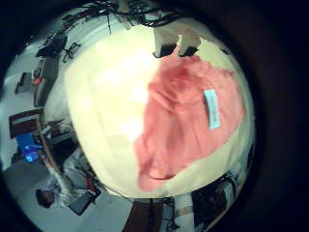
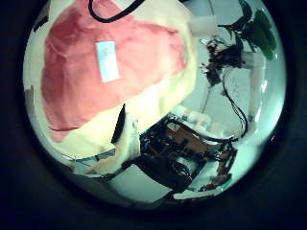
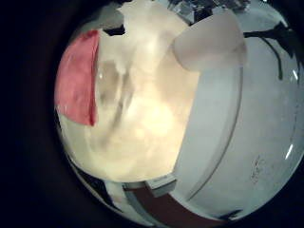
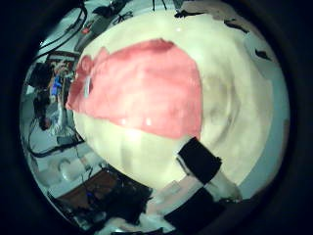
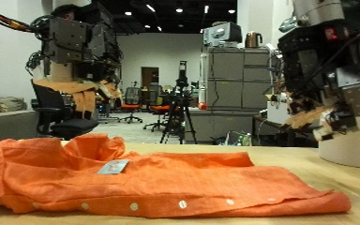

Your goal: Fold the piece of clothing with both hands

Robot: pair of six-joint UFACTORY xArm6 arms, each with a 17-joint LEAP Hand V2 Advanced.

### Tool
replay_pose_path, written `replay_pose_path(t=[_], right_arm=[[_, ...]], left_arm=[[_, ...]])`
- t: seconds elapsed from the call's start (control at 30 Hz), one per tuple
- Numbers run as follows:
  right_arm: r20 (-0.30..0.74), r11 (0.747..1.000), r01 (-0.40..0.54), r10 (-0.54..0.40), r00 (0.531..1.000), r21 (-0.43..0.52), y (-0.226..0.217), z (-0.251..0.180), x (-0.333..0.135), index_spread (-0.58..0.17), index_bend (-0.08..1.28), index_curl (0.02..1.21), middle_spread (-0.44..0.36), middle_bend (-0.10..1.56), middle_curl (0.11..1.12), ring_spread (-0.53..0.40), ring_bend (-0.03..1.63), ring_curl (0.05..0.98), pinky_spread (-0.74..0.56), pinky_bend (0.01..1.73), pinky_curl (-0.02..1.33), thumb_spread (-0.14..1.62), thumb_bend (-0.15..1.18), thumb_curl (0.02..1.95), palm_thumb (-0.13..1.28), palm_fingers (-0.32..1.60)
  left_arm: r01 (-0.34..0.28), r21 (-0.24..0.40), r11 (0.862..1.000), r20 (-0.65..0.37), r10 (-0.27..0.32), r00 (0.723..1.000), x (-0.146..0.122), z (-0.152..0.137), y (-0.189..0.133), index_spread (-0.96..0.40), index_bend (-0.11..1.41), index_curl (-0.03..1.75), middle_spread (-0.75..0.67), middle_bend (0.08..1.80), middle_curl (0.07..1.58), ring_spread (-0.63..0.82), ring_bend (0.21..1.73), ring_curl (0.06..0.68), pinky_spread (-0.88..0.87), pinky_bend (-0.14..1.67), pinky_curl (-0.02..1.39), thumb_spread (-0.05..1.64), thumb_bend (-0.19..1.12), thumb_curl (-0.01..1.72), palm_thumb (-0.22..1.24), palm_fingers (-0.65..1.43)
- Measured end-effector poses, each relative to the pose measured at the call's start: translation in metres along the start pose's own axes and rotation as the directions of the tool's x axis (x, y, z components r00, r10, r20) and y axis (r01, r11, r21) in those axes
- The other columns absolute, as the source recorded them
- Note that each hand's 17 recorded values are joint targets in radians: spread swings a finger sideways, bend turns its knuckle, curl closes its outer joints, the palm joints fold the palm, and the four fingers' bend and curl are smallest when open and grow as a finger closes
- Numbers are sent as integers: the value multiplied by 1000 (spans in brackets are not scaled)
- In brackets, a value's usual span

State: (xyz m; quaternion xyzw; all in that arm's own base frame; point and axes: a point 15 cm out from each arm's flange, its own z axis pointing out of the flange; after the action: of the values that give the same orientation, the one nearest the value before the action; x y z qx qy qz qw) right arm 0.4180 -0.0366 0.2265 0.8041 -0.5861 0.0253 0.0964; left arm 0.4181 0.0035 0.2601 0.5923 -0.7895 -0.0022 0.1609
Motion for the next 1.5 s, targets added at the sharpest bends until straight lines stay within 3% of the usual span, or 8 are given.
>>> replay_pose_path(t=[0.2,0.5,0.77,1.03,1.1,1.17,1.33,1.5], right_arm=[[35,993,76,-74,997,-88,23,47,-16,-360,289,391,-31,349,353,136,429,232,232,568,292,1094,-36,278,444,-54],[62,982,144,-138,989,-119,13,109,-42,-351,195,361,-26,263,330,158,336,214,238,451,259,992,-22,301,494,54],[54,986,136,-132,990,-93,-3,115,-47,-312,207,354,-52,336,352,-23,463,241,54,338,224,965,-15,320,569,403],[21,986,137,-136,990,-94,-4,113,-38,-416,222,382,-258,505,414,-335,668,292,-396,545,238,933,-21,342,674,1124],[19,987,135,-134,991,-89,-4,111,-36,-428,374,457,-255,635,472,-360,753,345,-498,646,284,922,-14,350,708,1462],[15,987,135,-134,991,-86,-4,108,-33,-420,497,515,-243,758,518,-357,815,379,-544,715,318,918,-7,359,746,1521],[-12,989,126,-128,992,-73,1,96,-16,-372,737,635,-192,982,609,-296,1018,472,-484,972,438,896,85,448,1009,1458],[-50,998,62,-64,997,-33,13,71,22,-338,873,712,-171,1139,679,-256,1180,547,-390,1164,542,902,104,521,1108,1301]], left_arm=[[-23,-70,997,34,25,999,20,29,29,122,149,368,520,136,279,589,472,210,584,352,302,1155,-18,350,468,-134],[-37,-73,997,43,40,998,28,45,63,118,151,319,518,148,212,602,433,201,587,315,297,1153,-17,338,479,-105],[-31,-70,997,60,35,998,24,44,69,123,151,298,513,159,190,604,418,201,586,306,301,1147,-19,331,489,-85],[-21,-67,998,65,25,998,16,42,70,128,152,282,509,165,185,604,407,203,585,302,306,1144,-19,333,500,-77],[-22,-69,997,65,26,998,16,42,70,129,152,280,507,164,185,604,406,203,585,300,306,1143,-19,333,501,-76],[-21,-68,997,66,25,998,15,42,68,129,152,277,506,165,185,604,406,205,583,298,307,1145,-17,333,507,-73],[-13,-71,997,70,18,997,8,42,70,129,155,275,505,165,187,604,401,208,581,295,309,1147,-19,332,510,-69],[4,-69,998,69,1,998,-4,40,75,129,156,274,505,167,188,604,398,210,573,292,311,1147,-19,330,510,-65]])
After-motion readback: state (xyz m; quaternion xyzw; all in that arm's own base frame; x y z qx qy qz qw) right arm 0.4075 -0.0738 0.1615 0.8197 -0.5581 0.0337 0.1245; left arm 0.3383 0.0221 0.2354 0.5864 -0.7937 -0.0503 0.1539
